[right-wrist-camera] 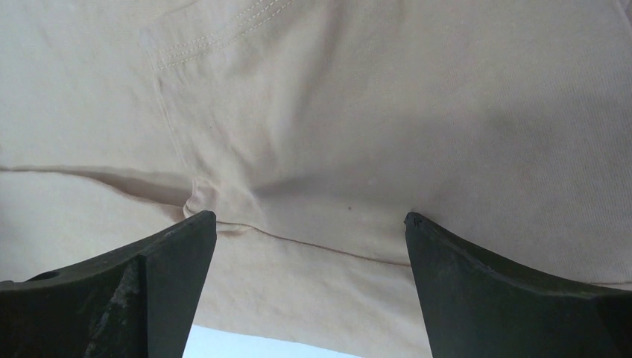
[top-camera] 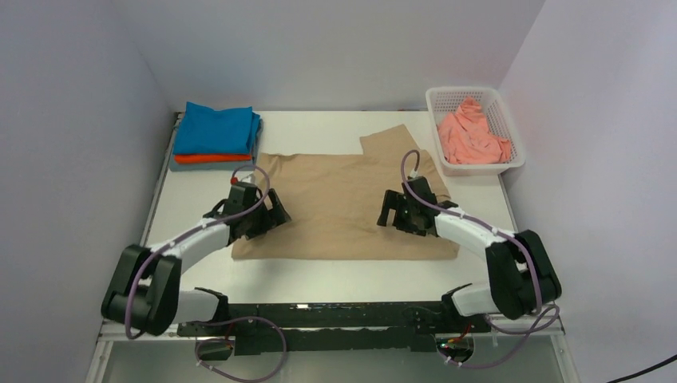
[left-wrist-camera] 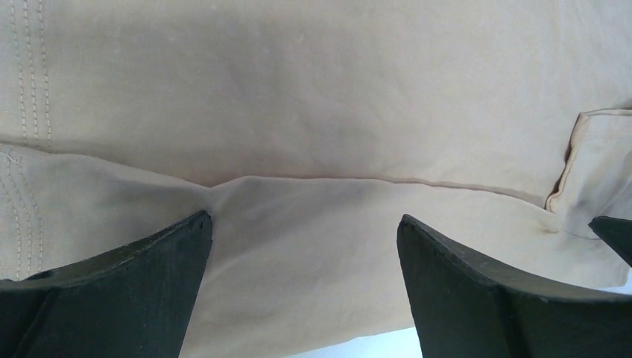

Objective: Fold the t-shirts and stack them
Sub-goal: Fold the flattened tshirt in 1/3 of the way, then grab the side of the flattened tshirt furthest away from the robot with both arms

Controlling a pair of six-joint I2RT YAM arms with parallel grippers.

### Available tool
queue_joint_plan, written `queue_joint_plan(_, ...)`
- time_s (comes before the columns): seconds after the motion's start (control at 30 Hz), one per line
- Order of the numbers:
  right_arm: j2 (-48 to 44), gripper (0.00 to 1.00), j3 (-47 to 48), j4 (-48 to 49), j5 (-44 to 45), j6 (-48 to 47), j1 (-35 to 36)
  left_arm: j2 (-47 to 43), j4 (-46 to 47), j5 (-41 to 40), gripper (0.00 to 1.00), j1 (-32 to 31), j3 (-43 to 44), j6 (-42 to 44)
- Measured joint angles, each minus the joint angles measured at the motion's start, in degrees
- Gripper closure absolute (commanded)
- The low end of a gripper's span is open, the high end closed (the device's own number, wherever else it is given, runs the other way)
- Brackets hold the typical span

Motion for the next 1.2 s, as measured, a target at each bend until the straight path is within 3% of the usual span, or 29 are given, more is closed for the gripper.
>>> queue_joint_plan(0.4, -19.3, 0.00, -9.9, -15.6, -2.6, 5.5, 3.1, -26.8, -14.4, -1.0, 0.01, -3.6, -14.1, -9.4)
queue_joint_plan(0.6, -23.2, 0.00, -7.3, -18.8, -0.7, 5.0, 3.1, -30.8, -22.6, -3.5, 0.01, -3.9, -12.5, -9.6)
queue_joint_plan(0.73, -23.7, 0.00, -1.5, -17.4, 2.1, 4.0, 3.1, -28.0, -25.8, -8.3, 0.01, -3.8, -5.0, -7.3)
queue_joint_plan(0.9, -21.6, 0.00, 3.7, -12.1, 5.9, 3.6, 3.1, -17.7, -23.2, -14.6, 0.01, 0.4, 11.1, -2.4)
queue_joint_plan(1.2, -10.9, 0.00, 9.4, -6.6, 5.7, 1.4, 1.4, 8.3, -15.9, -13.2, 0.01, 12.0, 24.5, 5.5)
